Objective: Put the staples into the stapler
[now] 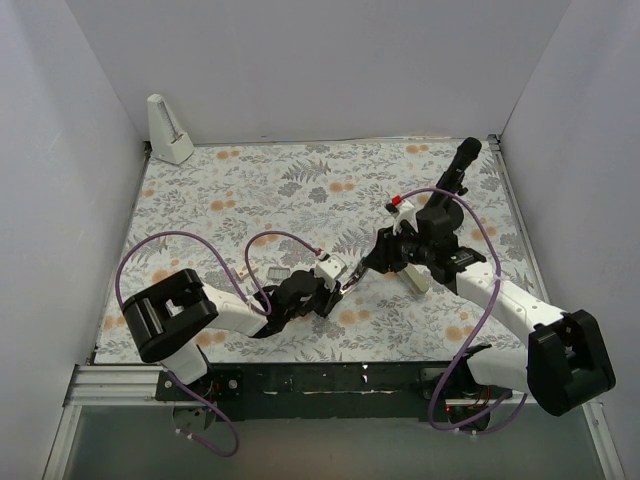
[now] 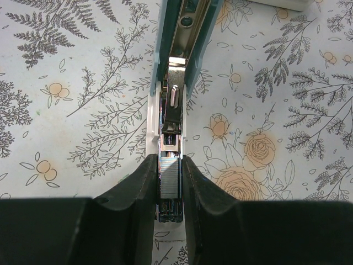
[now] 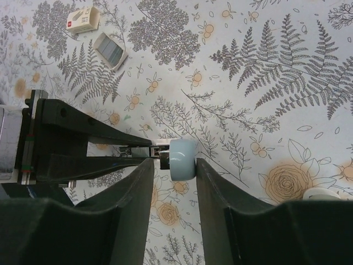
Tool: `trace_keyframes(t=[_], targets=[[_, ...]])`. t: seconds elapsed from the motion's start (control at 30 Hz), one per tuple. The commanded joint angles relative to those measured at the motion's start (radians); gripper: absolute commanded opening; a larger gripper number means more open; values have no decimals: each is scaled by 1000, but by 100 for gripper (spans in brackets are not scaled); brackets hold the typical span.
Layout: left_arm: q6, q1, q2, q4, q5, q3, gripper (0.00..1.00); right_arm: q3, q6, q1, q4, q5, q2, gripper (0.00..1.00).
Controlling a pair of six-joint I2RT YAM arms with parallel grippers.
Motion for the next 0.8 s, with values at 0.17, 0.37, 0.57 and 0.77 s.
trace_keyframes(t=[0.17,0.37,0.57,0.77], targets=[[4,7,12,-7,9,40,0,12,-69,9,0,-70,-6,36],[5,7,13,-12,11,53,0,16,-109,83,-42,-4,-10,33],[-2,7,-1,3,5,46,1,18,-118,160,-56,114,-10,30],[-17,7,-19,37,-12,17,4,6,-114,189,-45,148,-14,29]])
